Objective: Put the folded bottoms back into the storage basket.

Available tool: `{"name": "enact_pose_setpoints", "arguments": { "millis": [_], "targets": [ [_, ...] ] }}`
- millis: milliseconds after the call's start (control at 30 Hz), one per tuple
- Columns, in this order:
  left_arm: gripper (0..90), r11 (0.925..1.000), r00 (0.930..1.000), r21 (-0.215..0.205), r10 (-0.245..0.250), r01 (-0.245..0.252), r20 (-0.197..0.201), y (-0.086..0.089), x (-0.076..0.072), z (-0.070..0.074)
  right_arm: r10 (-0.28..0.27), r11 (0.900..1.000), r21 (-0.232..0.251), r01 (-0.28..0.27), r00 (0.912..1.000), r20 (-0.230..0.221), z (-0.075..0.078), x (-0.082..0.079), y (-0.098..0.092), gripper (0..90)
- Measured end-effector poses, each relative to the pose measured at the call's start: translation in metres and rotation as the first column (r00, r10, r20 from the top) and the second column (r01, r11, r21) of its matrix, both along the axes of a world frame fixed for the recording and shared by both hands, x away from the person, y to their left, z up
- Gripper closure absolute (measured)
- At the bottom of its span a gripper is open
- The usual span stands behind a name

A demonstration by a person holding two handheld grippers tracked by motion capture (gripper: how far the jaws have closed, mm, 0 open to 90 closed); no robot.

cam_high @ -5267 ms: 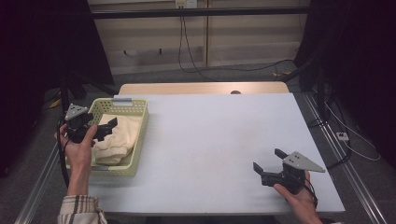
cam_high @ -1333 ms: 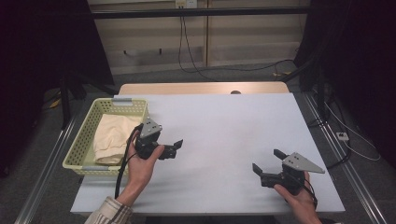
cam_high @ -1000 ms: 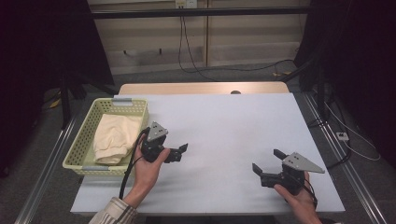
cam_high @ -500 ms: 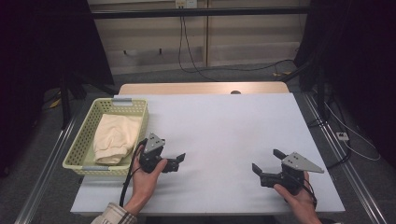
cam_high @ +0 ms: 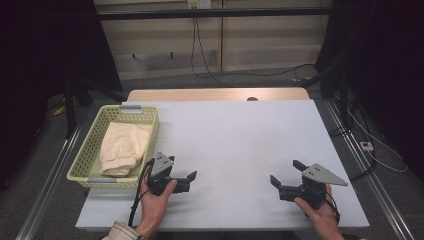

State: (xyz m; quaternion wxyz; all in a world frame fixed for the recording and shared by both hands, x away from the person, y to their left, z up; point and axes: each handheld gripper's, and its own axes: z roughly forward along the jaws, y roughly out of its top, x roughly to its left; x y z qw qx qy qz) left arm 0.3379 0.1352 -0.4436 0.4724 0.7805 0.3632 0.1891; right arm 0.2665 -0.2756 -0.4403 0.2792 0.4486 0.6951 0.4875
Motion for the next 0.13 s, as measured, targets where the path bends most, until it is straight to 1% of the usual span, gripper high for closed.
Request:
{"name": "enact_pose_setpoints", "arguments": {
  "millis": [33,100,133],
  "targets": [
    [6.1,0.9999,0.9999,0.013,-0.009,0.009,0.009,-0.0005,-0.0001,-0.0003,-0.001,1.0,0.003,0.001,1.0,0.0,0.0,0.0002,0.0,4.7],
    [6.1,0.9997,0.9998,0.018,-0.017,0.017,0.011,-0.0021,0.0003,-0.0009,-0.001,1.0,0.003,0.001,1.0,0.0,0.0001,0.0005,-0.0002,4.7],
    [6.0,0.9993,0.9996,0.03,-0.023,0.023,0.016,-0.0028,0.0005,-0.0006,-0.001,1.0,0.004,0.001,1.0,-0.004,-0.0001,0.0009,-0.0001,4.8]
  ]
}}
